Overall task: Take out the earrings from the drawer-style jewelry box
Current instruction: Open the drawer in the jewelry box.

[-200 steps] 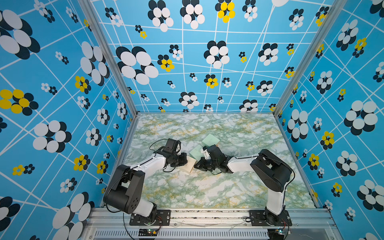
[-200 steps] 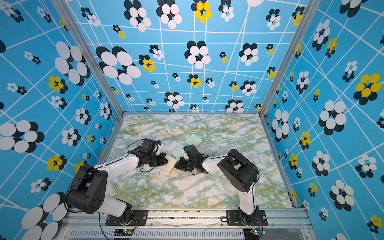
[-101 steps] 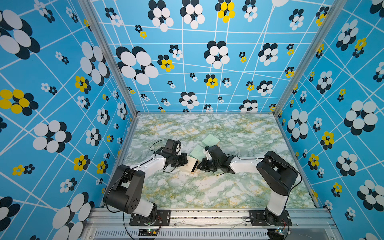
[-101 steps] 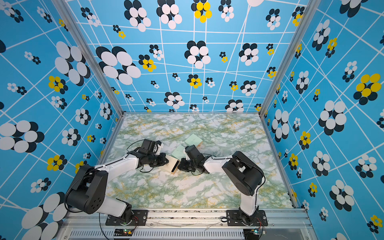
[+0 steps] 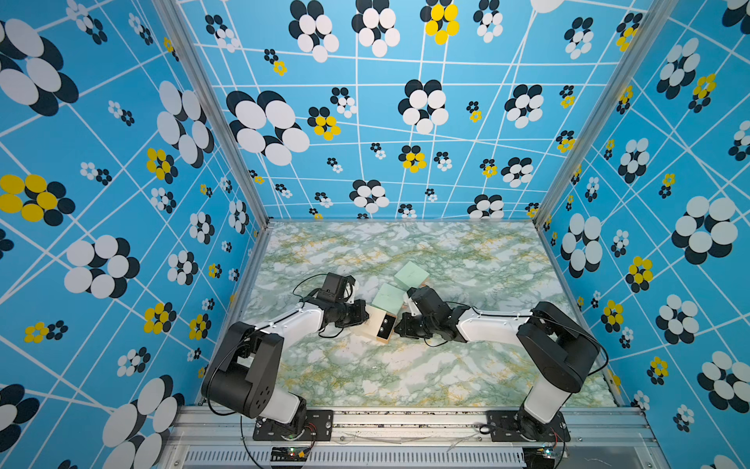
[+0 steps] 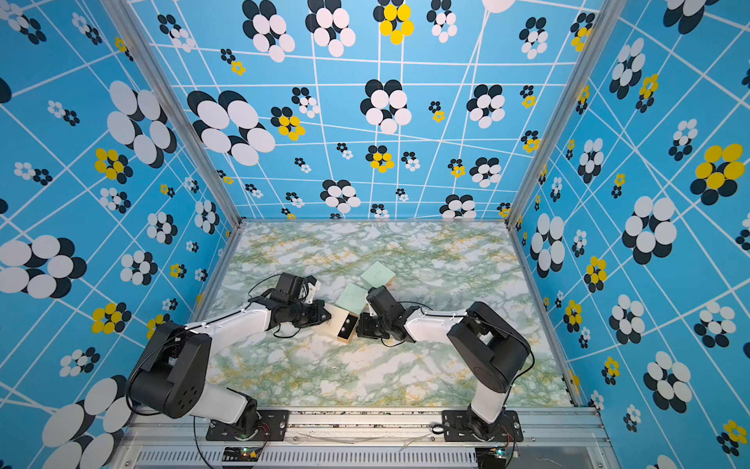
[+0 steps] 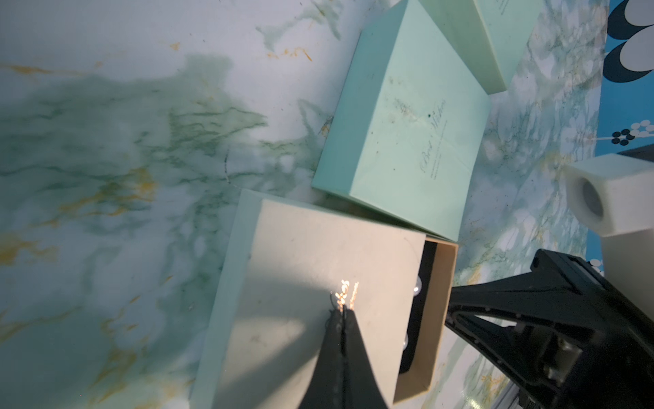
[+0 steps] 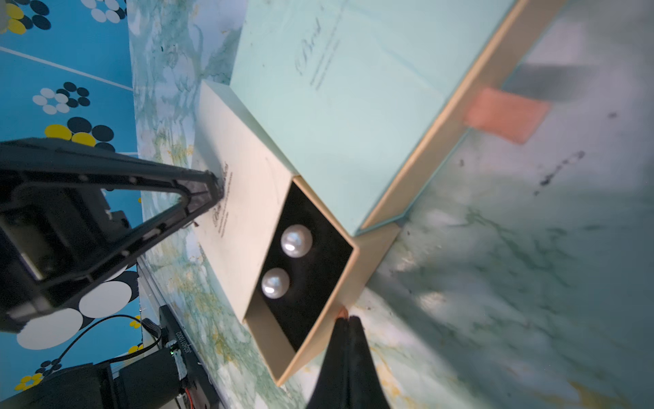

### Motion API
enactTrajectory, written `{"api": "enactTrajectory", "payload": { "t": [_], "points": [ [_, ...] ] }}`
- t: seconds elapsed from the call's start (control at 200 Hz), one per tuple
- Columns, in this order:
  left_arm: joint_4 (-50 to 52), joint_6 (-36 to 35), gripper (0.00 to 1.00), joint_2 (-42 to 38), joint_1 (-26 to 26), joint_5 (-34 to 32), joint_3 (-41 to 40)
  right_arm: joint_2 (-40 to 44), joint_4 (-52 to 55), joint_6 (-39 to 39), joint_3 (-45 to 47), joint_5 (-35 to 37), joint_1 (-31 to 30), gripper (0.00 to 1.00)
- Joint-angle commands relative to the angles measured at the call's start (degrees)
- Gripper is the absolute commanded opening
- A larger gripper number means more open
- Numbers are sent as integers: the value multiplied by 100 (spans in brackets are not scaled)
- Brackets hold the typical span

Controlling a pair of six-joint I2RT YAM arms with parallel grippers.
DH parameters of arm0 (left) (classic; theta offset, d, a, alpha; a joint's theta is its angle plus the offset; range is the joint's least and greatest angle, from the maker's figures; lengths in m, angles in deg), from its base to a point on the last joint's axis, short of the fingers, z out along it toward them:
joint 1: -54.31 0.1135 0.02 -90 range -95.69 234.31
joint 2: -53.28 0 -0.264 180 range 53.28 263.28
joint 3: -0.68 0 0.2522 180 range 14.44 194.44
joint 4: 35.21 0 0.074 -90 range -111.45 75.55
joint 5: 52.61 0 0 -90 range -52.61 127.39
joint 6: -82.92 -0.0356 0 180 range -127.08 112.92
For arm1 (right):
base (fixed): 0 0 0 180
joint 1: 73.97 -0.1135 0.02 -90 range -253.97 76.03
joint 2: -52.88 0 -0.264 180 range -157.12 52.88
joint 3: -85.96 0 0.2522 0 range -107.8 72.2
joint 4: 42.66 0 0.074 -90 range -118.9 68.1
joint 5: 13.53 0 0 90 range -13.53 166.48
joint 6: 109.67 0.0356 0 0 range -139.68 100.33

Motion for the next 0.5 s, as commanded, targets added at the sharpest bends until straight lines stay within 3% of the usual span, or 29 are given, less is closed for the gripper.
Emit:
{"api": "enactTrajectory", "payload": {
  "t": [0.0, 0.495],
  "points": [
    [736, 0, 1, 161, 74, -574, -311, 251, 525, -153, 187, 227, -9, 0],
    [789, -24, 0, 86, 44, -575, -324, 273, 626, -342, 90, 210, -10, 0]
  ]
}}
